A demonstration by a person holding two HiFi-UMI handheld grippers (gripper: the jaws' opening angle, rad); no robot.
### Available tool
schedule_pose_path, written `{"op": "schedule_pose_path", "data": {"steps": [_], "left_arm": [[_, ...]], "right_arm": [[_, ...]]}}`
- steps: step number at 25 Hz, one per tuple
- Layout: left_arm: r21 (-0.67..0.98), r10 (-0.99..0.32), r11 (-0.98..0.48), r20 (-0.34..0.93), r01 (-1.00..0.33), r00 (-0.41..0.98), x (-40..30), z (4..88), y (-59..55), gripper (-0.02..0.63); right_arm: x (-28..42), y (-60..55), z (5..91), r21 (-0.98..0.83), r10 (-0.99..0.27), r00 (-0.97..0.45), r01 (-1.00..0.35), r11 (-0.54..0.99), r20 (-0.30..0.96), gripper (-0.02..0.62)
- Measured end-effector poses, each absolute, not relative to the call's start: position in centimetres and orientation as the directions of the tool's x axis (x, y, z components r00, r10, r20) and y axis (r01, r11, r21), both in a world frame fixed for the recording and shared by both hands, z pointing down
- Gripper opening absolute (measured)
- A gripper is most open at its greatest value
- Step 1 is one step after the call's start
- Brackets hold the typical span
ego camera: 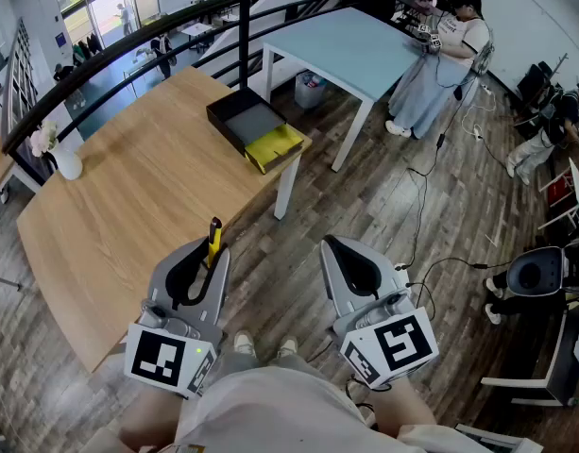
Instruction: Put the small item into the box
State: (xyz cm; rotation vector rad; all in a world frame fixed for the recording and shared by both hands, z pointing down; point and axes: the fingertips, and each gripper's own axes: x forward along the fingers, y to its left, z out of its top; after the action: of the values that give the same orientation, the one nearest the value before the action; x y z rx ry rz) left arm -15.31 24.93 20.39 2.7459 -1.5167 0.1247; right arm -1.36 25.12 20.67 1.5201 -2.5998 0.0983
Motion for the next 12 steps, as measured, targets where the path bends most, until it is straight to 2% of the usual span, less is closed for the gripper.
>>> {"op": "schedule_pose_path", "data": {"steps": [12], "left_arm": [[-0.022,-0.843,-0.537,0.056,-0.843,0.536,-14.0,20.1,24.8,0.063]], "right_arm": [[-0.5,25.1,21.0,-0.012,-0.860,-0.490,-0.870,0.493,0.141,-0.002]]}}
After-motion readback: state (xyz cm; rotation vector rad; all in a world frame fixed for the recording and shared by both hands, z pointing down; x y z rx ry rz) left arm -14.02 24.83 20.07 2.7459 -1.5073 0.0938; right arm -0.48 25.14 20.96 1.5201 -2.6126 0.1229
